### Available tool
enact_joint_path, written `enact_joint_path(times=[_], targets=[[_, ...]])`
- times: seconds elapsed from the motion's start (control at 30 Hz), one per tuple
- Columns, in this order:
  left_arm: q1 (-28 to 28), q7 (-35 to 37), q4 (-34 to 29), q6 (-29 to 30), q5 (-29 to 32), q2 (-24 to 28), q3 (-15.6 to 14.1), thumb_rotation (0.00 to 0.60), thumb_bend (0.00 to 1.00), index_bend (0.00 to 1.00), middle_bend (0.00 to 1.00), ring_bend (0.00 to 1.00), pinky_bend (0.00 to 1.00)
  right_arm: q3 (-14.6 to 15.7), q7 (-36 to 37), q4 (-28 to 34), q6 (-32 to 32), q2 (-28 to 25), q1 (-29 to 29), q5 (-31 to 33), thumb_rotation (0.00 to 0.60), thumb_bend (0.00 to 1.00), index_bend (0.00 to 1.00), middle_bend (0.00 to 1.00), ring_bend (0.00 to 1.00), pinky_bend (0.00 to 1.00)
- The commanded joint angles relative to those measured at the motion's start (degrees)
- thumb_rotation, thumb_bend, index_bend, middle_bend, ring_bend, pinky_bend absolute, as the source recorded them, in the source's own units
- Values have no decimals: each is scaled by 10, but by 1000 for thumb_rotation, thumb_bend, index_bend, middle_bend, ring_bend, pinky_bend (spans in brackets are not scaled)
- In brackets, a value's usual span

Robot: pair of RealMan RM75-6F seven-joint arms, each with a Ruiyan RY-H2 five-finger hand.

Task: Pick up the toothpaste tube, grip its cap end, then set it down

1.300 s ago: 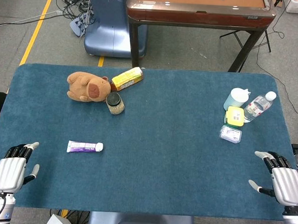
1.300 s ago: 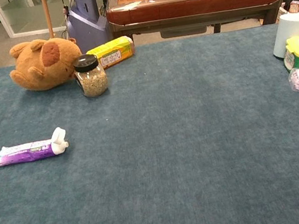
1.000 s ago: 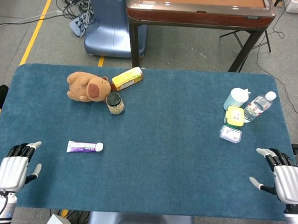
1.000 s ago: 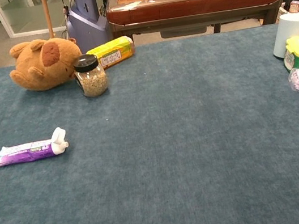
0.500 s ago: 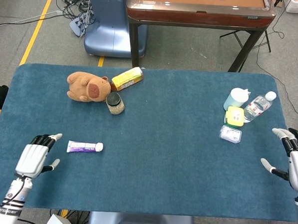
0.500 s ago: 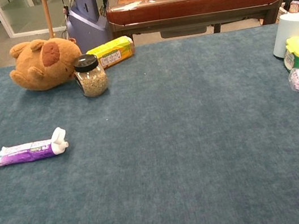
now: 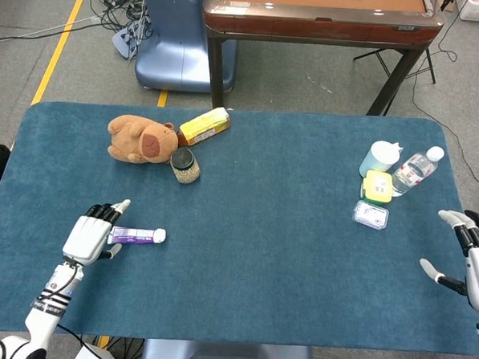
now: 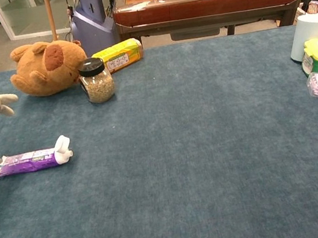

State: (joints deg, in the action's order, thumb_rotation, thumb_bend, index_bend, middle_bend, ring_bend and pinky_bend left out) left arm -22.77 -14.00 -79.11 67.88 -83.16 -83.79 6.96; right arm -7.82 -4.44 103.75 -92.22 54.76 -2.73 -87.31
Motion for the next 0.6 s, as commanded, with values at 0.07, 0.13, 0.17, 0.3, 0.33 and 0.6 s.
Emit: enact_joint_path(times=[0.07, 0.13, 0.17, 0.3, 0.33, 0.6], targets=[[-18, 0, 46, -14, -8, -31, -10, 600, 201, 10, 139, 141, 163, 3, 4, 0, -4, -1, 4, -1, 600, 94, 223, 256, 159, 185], [-22, 1, 63, -14, -11, -42, -12, 600, 200, 5, 131, 134, 163, 4, 5, 1, -4, -2, 6, -2, 600, 94, 223, 256, 159, 185], [-24, 3, 74, -15, -12, -49, -14, 600, 199, 3, 128, 132, 163, 5, 5, 1, -5, -2, 7, -3, 600, 94, 223, 256, 159, 185], [-32, 4, 109, -24, -14, -68, -21, 600, 200, 3, 125, 131, 163, 8, 8, 1, -8, -4, 11, -4, 600, 93, 223, 256, 159, 186], [-34, 6, 117, -25, -15, -72, -22, 600, 199, 3, 125, 131, 163, 9, 9, 1, -9, -4, 12, -5, 600, 94, 223, 256, 159, 186], [-51, 24, 179, -45, -11, -98, -26, 600, 199, 4, 125, 131, 163, 12, 12, 0, -11, -3, 16, -5, 600, 93, 223, 256, 159, 185]])
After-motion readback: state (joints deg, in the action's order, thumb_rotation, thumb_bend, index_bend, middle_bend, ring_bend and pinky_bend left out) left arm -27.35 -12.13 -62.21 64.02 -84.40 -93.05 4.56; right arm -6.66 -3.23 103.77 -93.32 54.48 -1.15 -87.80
